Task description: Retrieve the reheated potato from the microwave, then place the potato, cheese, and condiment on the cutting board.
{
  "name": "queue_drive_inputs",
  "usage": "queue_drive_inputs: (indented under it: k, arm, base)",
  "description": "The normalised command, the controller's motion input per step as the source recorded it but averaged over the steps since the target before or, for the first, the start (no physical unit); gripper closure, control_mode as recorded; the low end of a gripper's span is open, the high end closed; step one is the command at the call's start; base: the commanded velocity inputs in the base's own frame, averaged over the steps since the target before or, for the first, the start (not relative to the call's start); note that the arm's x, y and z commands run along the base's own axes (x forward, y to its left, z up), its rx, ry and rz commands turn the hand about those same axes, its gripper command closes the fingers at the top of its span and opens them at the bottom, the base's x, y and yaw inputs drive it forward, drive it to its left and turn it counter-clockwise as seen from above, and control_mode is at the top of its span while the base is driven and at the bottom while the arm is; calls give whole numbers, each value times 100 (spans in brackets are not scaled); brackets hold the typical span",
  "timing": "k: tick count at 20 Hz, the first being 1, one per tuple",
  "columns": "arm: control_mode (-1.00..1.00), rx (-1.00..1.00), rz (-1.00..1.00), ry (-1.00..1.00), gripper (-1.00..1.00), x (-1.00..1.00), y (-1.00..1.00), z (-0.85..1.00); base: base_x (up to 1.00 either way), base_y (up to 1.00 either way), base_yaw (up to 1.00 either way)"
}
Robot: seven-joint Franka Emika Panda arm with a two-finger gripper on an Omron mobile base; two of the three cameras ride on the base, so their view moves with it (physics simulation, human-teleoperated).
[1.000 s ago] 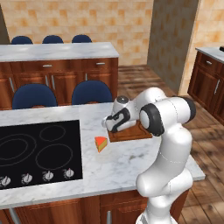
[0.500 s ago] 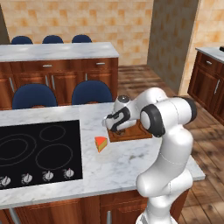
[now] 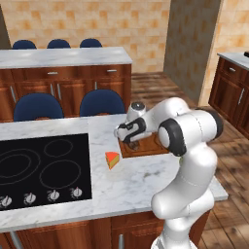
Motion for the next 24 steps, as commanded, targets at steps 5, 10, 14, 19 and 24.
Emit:
queue_drive_inputs:
  k: [5, 10, 14, 19, 24]
  arm:
    - [-100, 0, -12, 9, -100, -27, 0, 32]
    - [-100, 1, -20, 24, -100, -33, 0, 31]
    - [-100, 4, -12, 25, -100, -39, 4, 31]
    - [-100, 4, -8, 14, -100, -57, 5, 18]
    - [-100, 1, -13, 0, -100, -56, 8, 9]
  base:
    - [0, 0, 0]
    - [0, 0, 0]
    - [0, 0, 0]
    - [0, 0, 0]
    - [0, 0, 0]
